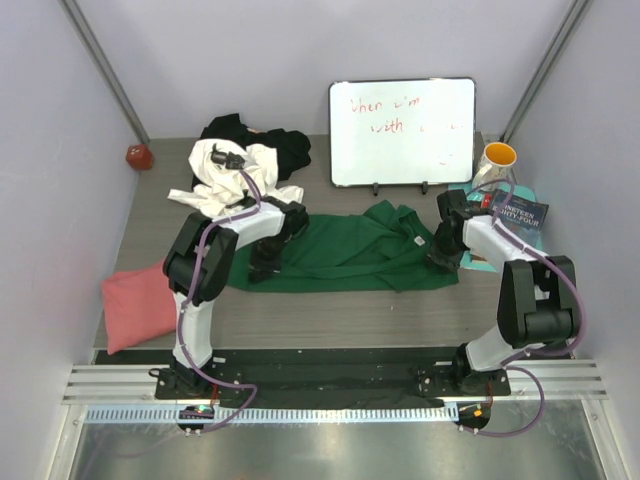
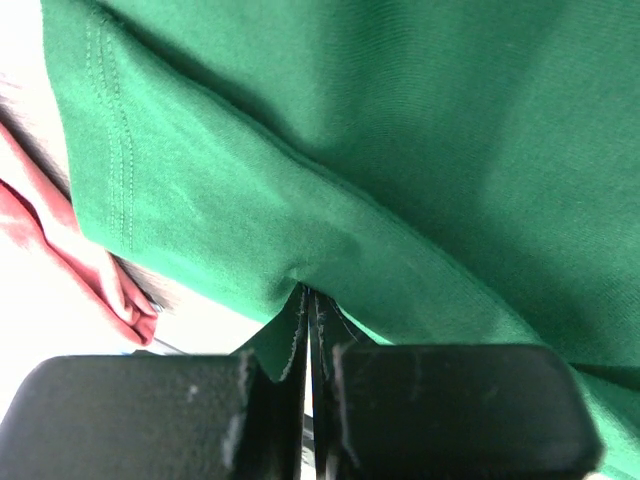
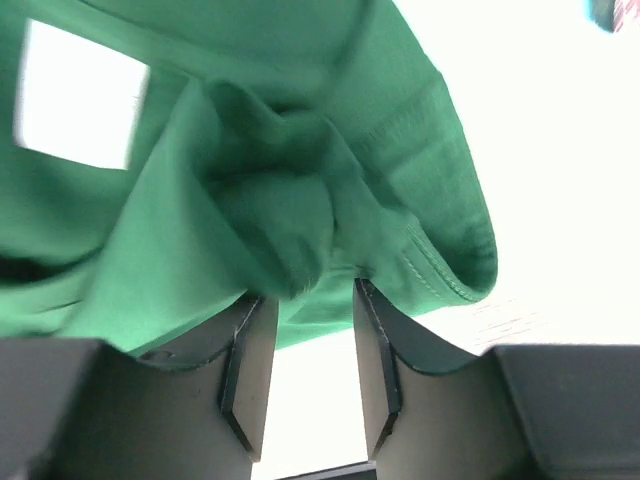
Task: Fold and stack the t-shirts
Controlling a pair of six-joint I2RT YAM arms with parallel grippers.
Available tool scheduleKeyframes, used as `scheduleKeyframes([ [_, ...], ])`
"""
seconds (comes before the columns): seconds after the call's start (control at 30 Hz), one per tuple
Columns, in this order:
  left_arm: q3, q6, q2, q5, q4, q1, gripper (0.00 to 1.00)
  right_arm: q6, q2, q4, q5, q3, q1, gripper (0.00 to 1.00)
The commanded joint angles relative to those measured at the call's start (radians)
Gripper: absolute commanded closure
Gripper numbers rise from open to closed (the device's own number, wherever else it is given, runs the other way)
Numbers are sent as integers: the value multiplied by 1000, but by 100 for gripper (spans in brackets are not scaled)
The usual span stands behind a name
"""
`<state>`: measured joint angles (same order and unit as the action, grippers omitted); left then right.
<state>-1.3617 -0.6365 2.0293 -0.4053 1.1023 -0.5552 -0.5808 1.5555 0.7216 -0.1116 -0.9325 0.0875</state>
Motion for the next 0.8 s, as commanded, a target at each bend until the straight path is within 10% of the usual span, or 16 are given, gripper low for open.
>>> scheduleKeyframes([
  [0.0,-17,26,35,40,-70,12,100,18,-95,-21,-13,-121,-9,58],
  [0.77,-17,41,-167,17,-9,14,95,27,-267,171,-42,-80,98,55],
])
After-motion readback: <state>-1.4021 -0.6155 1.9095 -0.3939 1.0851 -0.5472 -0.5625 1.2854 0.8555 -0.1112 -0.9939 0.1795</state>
